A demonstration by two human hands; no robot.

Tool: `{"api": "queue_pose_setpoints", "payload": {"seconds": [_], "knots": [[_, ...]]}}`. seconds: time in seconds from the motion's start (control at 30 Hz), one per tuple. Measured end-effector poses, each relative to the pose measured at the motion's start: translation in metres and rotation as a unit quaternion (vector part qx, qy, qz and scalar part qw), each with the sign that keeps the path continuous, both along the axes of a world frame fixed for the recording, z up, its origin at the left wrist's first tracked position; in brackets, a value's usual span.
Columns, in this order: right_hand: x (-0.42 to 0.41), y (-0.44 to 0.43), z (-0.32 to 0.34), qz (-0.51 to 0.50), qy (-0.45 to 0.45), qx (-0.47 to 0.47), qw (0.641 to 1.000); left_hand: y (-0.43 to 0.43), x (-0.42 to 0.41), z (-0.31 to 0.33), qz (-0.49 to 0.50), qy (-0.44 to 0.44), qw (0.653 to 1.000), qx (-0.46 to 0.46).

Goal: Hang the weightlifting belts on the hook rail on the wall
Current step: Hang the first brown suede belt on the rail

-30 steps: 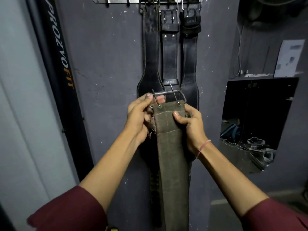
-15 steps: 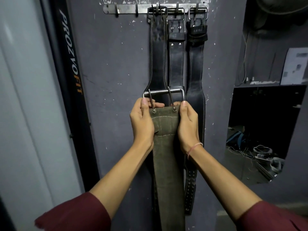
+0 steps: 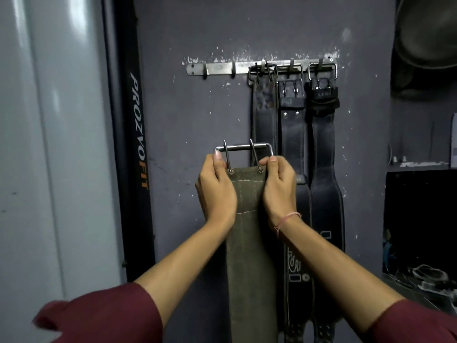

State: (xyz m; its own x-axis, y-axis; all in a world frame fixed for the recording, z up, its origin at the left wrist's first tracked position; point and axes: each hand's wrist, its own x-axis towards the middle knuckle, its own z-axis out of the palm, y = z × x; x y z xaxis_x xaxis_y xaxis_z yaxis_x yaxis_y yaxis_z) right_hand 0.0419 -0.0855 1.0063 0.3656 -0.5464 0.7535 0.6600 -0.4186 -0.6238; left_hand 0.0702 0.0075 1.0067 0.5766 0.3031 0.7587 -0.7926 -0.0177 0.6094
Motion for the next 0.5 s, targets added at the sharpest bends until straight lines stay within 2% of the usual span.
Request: {"api": "queue_pose_setpoints", "payload": {"seconds": [0.07,0.27,0.5], "knots": [[0.016,-0.003,0.019,-0.013,-0.009,-0.007,1.0,-0.003,0.017,0.017,0.053,-0.019,0.998,0.012],[0.07,-0.026,0.103,-0.053,-0.062,-0.029,0.996,-0.026,0.081,0.104,0.122,-0.112,0.986,0.0],[0.135,-0.049,0.217,-0.038,-0.088,-0.053,0.994,-0.048,0.149,0.217,0.158,-0.118,0.98,-0.007]]}}
